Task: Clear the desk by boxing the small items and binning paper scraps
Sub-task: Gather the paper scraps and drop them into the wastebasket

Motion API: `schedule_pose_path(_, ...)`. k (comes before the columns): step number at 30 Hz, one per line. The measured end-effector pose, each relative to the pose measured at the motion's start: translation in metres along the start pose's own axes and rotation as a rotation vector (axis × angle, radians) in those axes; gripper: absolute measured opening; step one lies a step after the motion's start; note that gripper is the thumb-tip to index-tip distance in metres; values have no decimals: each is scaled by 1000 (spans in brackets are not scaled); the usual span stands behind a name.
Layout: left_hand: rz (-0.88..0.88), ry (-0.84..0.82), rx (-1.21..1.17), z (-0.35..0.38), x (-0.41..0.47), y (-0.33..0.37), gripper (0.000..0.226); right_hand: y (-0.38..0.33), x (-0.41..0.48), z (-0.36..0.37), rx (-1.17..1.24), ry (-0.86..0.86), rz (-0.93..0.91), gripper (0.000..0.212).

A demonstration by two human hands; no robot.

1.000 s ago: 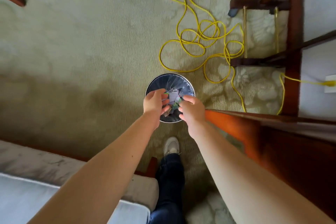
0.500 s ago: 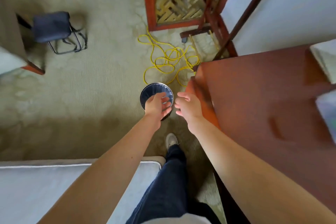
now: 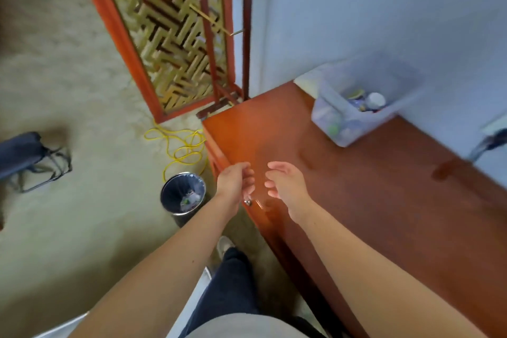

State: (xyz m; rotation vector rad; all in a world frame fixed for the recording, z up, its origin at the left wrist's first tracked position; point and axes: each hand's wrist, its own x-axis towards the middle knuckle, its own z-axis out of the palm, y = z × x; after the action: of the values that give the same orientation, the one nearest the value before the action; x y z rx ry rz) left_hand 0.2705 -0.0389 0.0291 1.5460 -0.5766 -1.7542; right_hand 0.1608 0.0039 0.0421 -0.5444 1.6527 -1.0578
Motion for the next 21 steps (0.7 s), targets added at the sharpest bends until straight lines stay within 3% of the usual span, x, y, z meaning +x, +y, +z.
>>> schedule_pose_path(11,-36,-289,304,124,-99,-39,12,13,-71,-155,144,299,-52,20)
schedule_pose_path(21,-101,-572,601,202,-123,-68,8,27,-95,-224,329,610,12,22)
